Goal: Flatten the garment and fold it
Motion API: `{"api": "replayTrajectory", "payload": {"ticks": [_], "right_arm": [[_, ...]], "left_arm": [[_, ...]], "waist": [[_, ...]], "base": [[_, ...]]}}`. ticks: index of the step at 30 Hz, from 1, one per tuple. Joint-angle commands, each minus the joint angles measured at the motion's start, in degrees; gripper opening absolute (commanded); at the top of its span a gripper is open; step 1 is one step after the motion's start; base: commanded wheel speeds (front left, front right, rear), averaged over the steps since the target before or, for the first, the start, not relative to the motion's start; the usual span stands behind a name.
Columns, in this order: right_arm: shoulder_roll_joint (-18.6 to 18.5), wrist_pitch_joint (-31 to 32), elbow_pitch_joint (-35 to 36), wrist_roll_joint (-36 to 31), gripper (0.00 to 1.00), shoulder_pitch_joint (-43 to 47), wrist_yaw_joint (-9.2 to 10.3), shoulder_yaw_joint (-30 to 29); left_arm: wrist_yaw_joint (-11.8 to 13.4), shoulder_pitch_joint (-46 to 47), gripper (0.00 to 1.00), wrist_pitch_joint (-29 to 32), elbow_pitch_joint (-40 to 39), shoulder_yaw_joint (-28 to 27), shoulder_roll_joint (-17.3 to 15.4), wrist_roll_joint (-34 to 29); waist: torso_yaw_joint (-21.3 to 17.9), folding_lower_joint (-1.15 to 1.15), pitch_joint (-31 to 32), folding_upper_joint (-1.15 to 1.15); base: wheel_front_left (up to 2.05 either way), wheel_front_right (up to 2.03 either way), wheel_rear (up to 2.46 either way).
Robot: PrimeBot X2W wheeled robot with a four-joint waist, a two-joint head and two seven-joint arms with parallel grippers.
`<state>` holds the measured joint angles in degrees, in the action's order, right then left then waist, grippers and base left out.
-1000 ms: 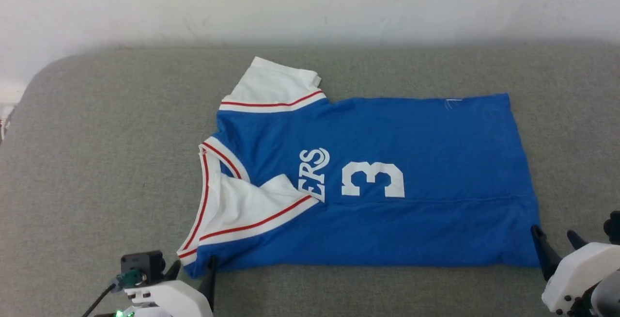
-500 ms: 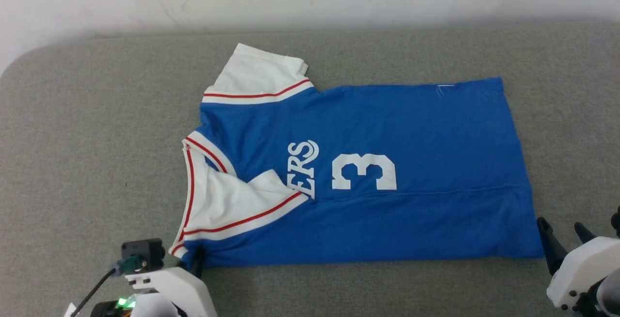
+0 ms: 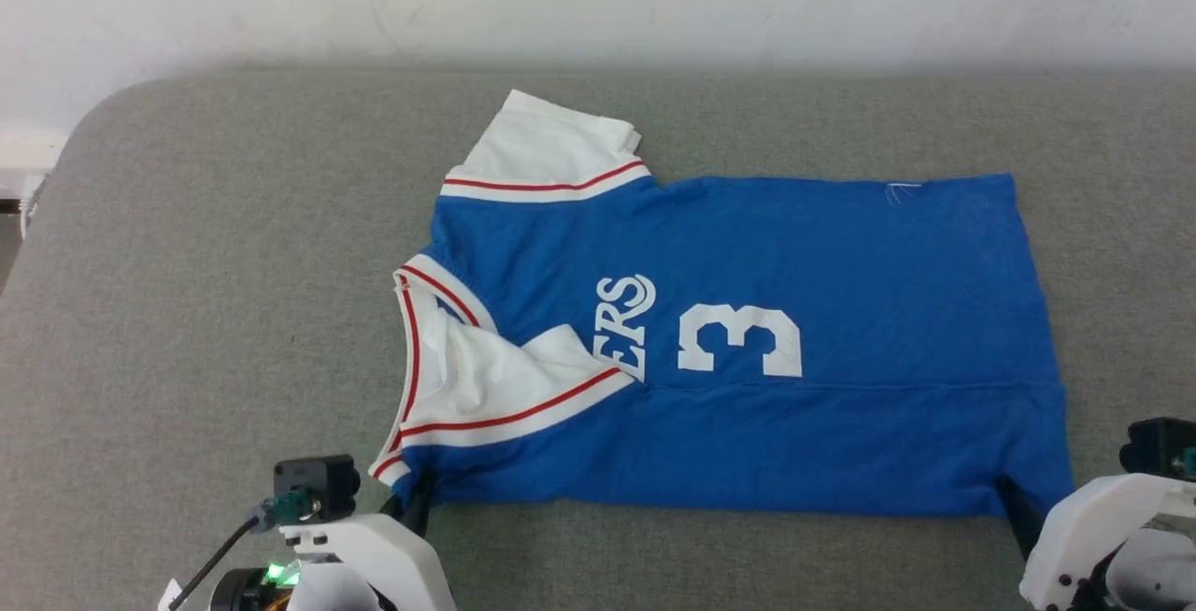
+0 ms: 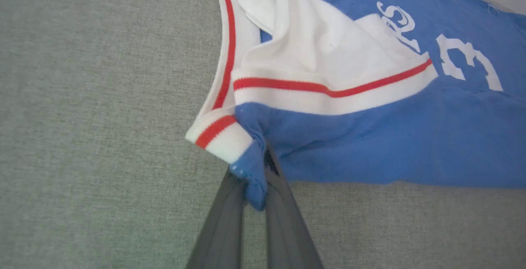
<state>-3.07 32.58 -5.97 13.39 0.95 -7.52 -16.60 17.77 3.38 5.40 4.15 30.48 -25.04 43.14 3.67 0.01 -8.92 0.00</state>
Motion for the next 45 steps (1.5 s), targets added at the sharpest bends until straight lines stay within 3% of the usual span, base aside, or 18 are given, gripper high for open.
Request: {"api": "replayTrajectory", "payload": {"ticks": [1,2,3,15,27,34,35,36,37,45], "right_arm": [[0.2,0.3,-0.8,-0.5,0.41,-0.5,0.03,0.3],[0.2,0.5,-1.6,-0.6,0.04,-0.5,0.03,0.4],[0.2,0.7,-2.2,-0.6,0.00,-0.4,0.03,0.4],[-2.7,0.6,-0.1,0.4,0.00,1.7,0.03,-1.3],[-6.7,9.8,8.2,4.7,0.00,9.9,0.03,-1.0],[-5.7,9.4,6.9,4.1,0.00,11.4,0.03,-2.0],[-5.6,8.8,6.3,4.0,0.00,11.1,0.03,-1.9],[-5.5,7.8,5.6,3.7,0.42,10.7,0.03,-1.7],[-5.5,6.7,4.8,3.3,1.00,10.2,0.03,-1.5],[-5.3,-4.6,3.3,3.5,1.00,5.7,0.03,1.3]], "left_arm": [[0.3,-0.6,0.00,0.2,-0.6,0.3,-0.1,-0.5],[0.4,-0.6,0.00,0.4,-0.9,0.4,-0.2,-0.6],[0.4,-0.6,0.00,0.4,-1.2,0.4,-0.3,-0.7],[1.0,-3.8,0.00,0.6,-2.0,-0.2,-2.1,0.5],[3.6,-11.6,0.00,4.3,-5.4,0.3,-6.2,1.8],[2.3,-11.9,0.00,3.8,-3.1,1.7,-4.5,2.3],[1.9,-11.6,0.40,3.3,-2.3,1.7,-4.2,2.3],[1.5,-11.4,1.00,2.8,-1.6,1.8,-3.8,2.4],[1.1,-11.2,1.00,2.2,-0.8,1.8,-3.4,2.5],[-3.0,-8.4,1.00,-6.2,0.4,0.3,-2.4,1.1]], "waist": [[0.6,-0.01,-0.2,0.00],[0.7,-0.01,-0.2,0.00],[0.8,-0.01,-0.2,0.00],[0.0,-0.01,5.2,0.00],[0.0,-0.01,8.5,0.00],[0.4,-0.01,7.5,0.00],[0.4,-0.01,7.4,0.00],[0.3,-0.01,7.4,0.00],[0.3,-0.01,7.3,0.00],[0.0,-0.01,8.0,0.00]], "base": [[0.00,0.00,0.00],[0.00,0.00,0.00],[0.00,0.00,0.00],[0.00,0.00,0.00],[0.00,0.00,0.00],[0.00,0.00,0.00],[0.00,0.00,0.00],[0.00,0.00,0.00],[0.00,0.00,0.00],[0.00,0.00,0.00]]}}
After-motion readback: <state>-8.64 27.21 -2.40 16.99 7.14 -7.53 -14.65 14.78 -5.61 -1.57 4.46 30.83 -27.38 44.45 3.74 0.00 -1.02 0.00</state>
